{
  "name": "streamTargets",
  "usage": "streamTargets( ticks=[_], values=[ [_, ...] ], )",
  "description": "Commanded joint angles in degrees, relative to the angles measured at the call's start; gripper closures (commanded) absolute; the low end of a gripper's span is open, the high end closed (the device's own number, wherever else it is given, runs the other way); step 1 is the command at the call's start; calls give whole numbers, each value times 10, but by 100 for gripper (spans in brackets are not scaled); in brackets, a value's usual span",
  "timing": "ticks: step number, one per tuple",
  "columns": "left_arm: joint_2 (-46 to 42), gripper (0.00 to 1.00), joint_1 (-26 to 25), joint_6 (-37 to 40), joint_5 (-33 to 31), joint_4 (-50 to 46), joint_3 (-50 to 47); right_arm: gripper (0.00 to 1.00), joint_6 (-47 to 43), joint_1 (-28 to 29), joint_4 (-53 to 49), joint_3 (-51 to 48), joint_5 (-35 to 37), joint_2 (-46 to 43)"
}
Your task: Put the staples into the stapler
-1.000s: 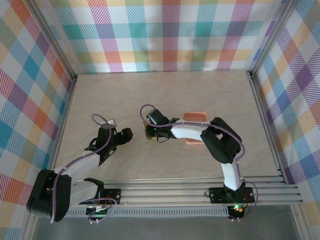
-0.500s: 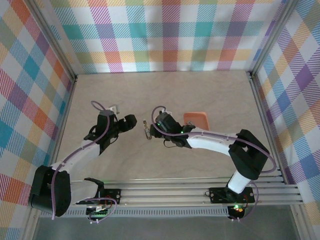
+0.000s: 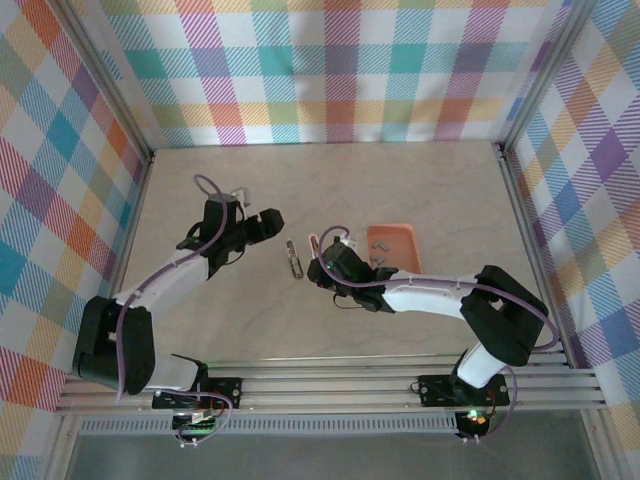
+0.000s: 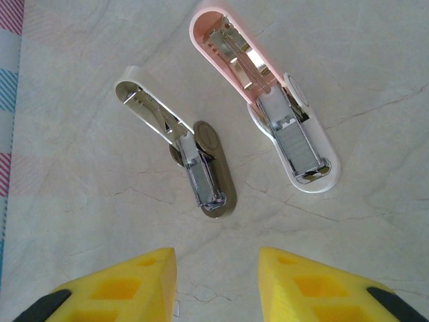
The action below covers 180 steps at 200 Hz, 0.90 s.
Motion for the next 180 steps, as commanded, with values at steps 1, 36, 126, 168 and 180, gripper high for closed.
streamTargets(
  ticks=[1, 36, 126, 168, 180],
  values=[
    [36, 21, 4, 15, 29, -17, 40, 63, 51, 5, 50, -17, 8, -7],
    [96, 22, 4, 25, 60, -41, 100, 62, 90, 9, 67, -36, 21, -5],
    [221, 24, 7, 88, 131, -150, 244, 60, 143, 9, 79, -62, 36, 6],
    [266, 28, 9, 90, 165, -156, 262, 59, 158, 1, 78, -61, 16, 21],
    [278, 29, 9, 91, 174, -155, 270, 59, 158, -1, 99, -61, 6, 31]
  ],
)
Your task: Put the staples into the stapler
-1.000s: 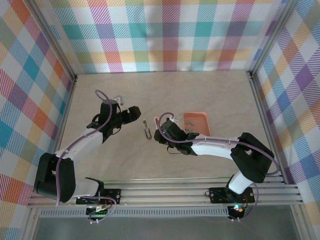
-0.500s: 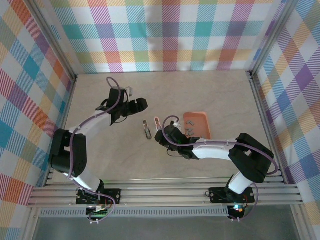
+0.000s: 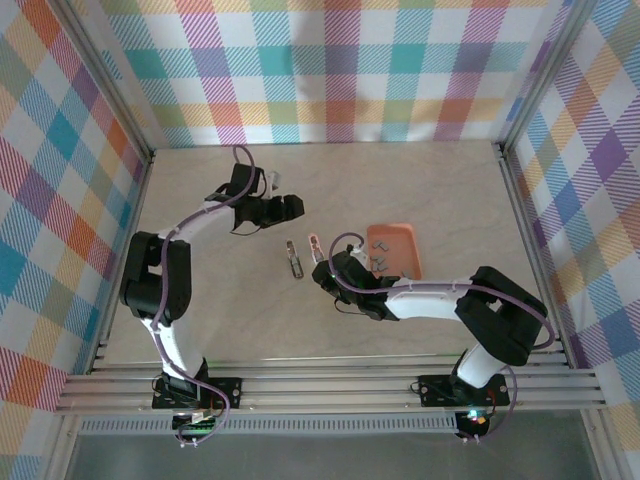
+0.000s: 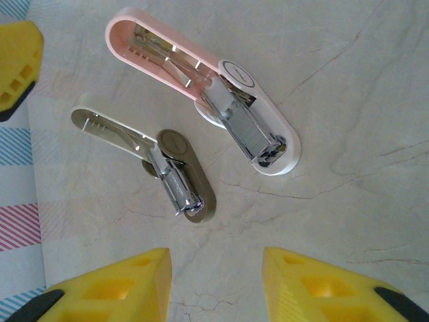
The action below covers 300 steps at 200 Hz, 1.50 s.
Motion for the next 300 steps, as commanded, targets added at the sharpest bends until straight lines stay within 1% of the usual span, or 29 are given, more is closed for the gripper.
streamTargets(
  ticks=[1, 17, 46, 52, 71, 83, 164, 208, 300],
  values=[
    [23, 29, 5, 13, 36, -18, 23, 60, 14, -4, 36, -8, -15, 25],
    [36, 31, 6, 13, 42, -19, 30, 60, 15, -5, 57, -4, -29, 38],
    [46, 33, 7, 20, 43, -18, 32, 61, 16, -5, 59, 11, -44, 58],
    [47, 33, 7, 20, 44, -37, 32, 61, 16, -4, 58, 13, -45, 60],
    [47, 39, 9, 13, 45, -39, 28, 62, 15, -4, 59, 20, -44, 68],
    [47, 40, 9, 11, 50, -40, 26, 62, 13, -5, 61, 25, -45, 73],
    [42, 42, 9, 19, 51, -67, 16, 63, 10, -7, 82, 51, -53, 110],
    [46, 42, 10, 17, 54, -69, 14, 63, 8, -17, 111, 54, -70, 128],
    [59, 43, 10, 19, 70, -72, 19, 65, 11, -24, 115, 74, -84, 153]
  ],
)
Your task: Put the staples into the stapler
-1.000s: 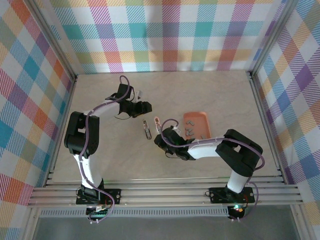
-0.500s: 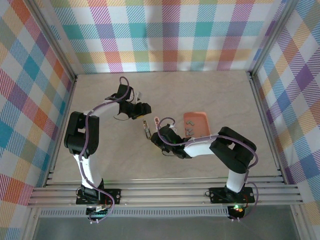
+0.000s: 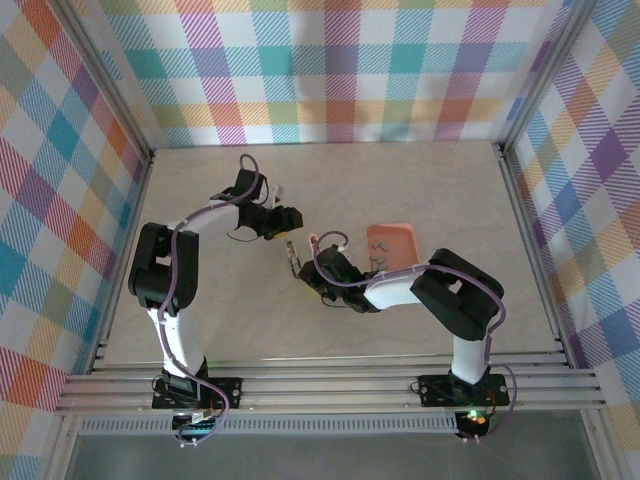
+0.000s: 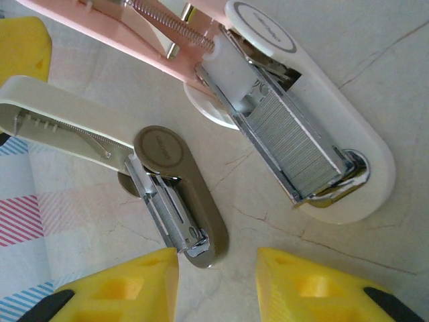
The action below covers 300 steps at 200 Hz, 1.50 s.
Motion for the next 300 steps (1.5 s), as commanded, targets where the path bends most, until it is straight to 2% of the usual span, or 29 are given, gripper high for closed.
streamTargets(
  ticks=[1, 139, 300],
  values=[
    [13, 43, 5, 7, 19, -13, 5, 65, -1, -4, 18, 16, -9, 9],
    [18, 44, 5, 10, 31, -10, 0, 66, 5, -4, 19, 27, -17, 34],
    [-17, 51, 5, 14, 64, -14, -16, 71, 5, -5, 11, 17, -4, 29]
  ],
)
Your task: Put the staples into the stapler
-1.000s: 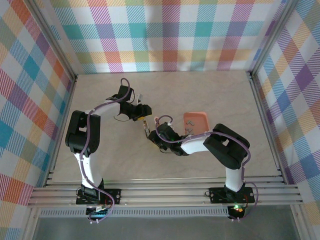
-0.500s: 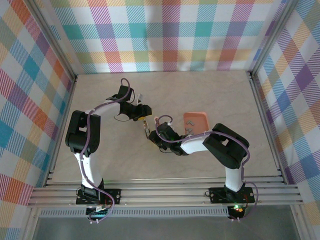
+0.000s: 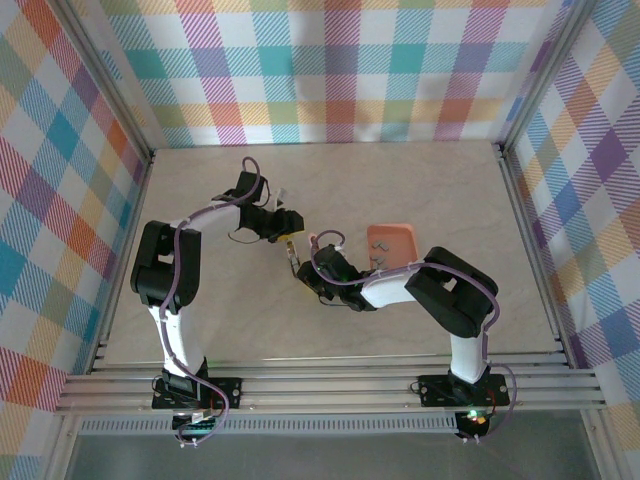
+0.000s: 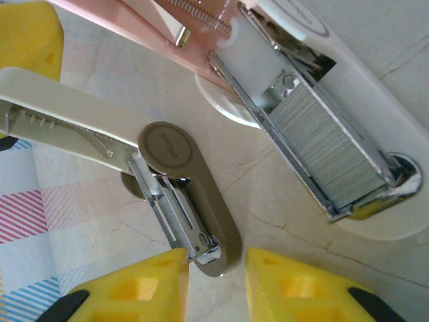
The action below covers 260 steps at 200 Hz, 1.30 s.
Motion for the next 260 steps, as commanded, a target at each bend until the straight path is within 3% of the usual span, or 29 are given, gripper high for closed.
streamTargets(
  ticks=[1, 260],
  values=[
    [-28, 51, 5, 13, 21, -14, -13, 71, 3, -3, 2, 1, 11, 9],
    [-78, 54, -20, 25, 67, -5, -66, 75, -6, -2, 1, -17, 26, -2]
  ],
)
